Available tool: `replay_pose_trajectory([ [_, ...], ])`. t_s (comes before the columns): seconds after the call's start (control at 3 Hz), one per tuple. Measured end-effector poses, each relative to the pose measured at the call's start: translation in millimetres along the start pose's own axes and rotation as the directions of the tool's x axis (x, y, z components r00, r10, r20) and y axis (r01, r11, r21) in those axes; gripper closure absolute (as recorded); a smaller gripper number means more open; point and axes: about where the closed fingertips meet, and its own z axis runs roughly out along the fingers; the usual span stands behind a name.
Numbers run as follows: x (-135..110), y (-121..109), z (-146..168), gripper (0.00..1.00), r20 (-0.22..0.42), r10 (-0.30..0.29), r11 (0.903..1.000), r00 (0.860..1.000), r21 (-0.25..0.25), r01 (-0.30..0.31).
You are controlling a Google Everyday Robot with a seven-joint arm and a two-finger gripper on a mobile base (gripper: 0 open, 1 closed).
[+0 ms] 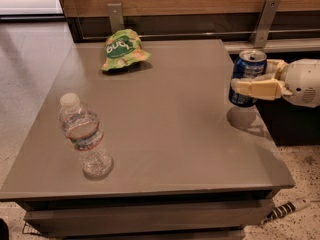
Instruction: Move pepsi can near green rice chip bag
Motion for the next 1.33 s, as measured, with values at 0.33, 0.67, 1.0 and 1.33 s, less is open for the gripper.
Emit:
replay_pose_trajectory([
  [0.33,-12.6,-62.7,13.7,1.00,-0.008,0.049,0.9965,0.999,0.068,-0.048],
  [0.67,-13.6,-127.1,67.5,1.00,-0.013,0.045,0.9960,0.999,0.077,-0.044],
  [1.0,-8.2,-146.1,98.6,1.00,-0.027,0.036,0.9969,0.999,0.071,-0.034],
  [1.33,5.6,-151.6,146.3,1.00,-0.033,0.020,0.9994,0.999,0.028,-0.019],
])
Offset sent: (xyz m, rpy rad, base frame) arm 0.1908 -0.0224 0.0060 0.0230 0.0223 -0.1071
